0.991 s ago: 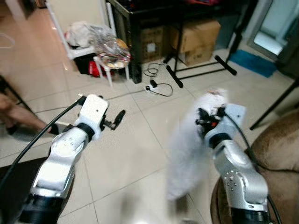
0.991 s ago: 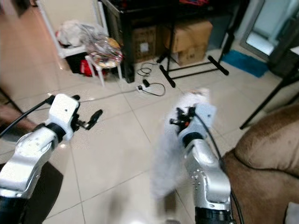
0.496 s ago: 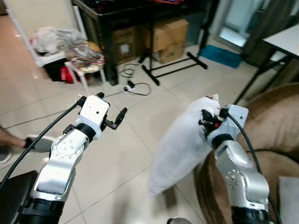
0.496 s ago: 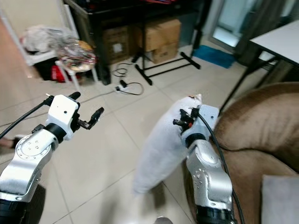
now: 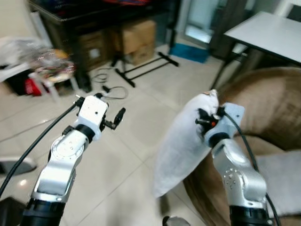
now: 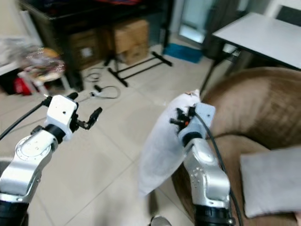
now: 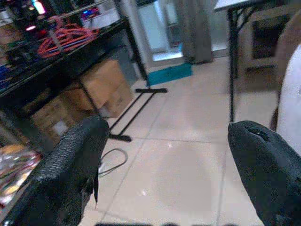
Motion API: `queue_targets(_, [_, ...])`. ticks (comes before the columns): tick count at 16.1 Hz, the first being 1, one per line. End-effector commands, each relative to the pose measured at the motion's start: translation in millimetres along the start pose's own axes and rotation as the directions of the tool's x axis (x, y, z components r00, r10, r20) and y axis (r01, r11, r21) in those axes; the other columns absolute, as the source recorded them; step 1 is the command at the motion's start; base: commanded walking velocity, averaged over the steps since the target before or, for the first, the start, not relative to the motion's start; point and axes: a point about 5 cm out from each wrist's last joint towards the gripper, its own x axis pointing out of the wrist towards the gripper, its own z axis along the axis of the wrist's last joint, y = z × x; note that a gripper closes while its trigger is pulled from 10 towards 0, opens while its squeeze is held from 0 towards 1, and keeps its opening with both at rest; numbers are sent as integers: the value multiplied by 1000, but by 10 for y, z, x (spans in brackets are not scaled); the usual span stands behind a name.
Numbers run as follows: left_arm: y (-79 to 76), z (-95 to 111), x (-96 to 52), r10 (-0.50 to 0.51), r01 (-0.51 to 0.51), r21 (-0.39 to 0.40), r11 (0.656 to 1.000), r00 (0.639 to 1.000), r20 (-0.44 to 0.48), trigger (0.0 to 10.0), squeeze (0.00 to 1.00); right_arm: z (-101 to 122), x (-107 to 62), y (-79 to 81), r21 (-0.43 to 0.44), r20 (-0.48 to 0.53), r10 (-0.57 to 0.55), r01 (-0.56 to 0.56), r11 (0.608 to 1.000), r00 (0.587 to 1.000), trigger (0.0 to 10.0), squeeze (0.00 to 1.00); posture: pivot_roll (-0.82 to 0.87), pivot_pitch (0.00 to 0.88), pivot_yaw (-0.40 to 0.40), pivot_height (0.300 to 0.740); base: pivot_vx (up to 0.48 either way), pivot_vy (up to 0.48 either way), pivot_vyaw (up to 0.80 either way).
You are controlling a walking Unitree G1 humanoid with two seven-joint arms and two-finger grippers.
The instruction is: Move the pillow to the sofa from floor
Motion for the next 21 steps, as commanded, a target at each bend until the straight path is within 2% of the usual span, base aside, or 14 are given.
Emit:
queue_targets(1, [42, 1, -12, 20, -20, 13, 1000, 1000, -8, 10000, 0, 111, 13, 79, 26, 56, 27, -29, 999, 998, 10000, 0, -69, 0, 6, 740, 0, 0, -750])
queue_targets(9, [39, 1, -4, 18, -18, -8, 1000, 1000, 0, 10000, 0, 131, 39, 124, 28, 56, 46, -48, 998, 997, 10000, 0, -71, 0, 5, 740, 0, 0, -752])
queue_targets(12, [31, 4, -17, 17, -17, -23, 1000, 1000, 2, 10000, 0, 138, 44, 148, 2, 52, 80, -80, 997, 995, 10000, 0, -67, 0, -7, 740, 0, 0, -752])
queue_targets(15, [48, 12, -29, 17, -17, -33, 999, 1000, 8, 10000, 0, 163, 39, 230, -20, 60, 147, -146, 989, 987, 10000, 0, -65, 0, -10, 740, 184, 0, 0])
queue_targets(21, [44, 14, -26, 16, -16, -41, 999, 1000, 11, 10000, 0, 163, 42, 234, -28, 56, 164, -163, 986, 985, 10000, 0, -64, 0, -13, 740, 365, 0, 0])
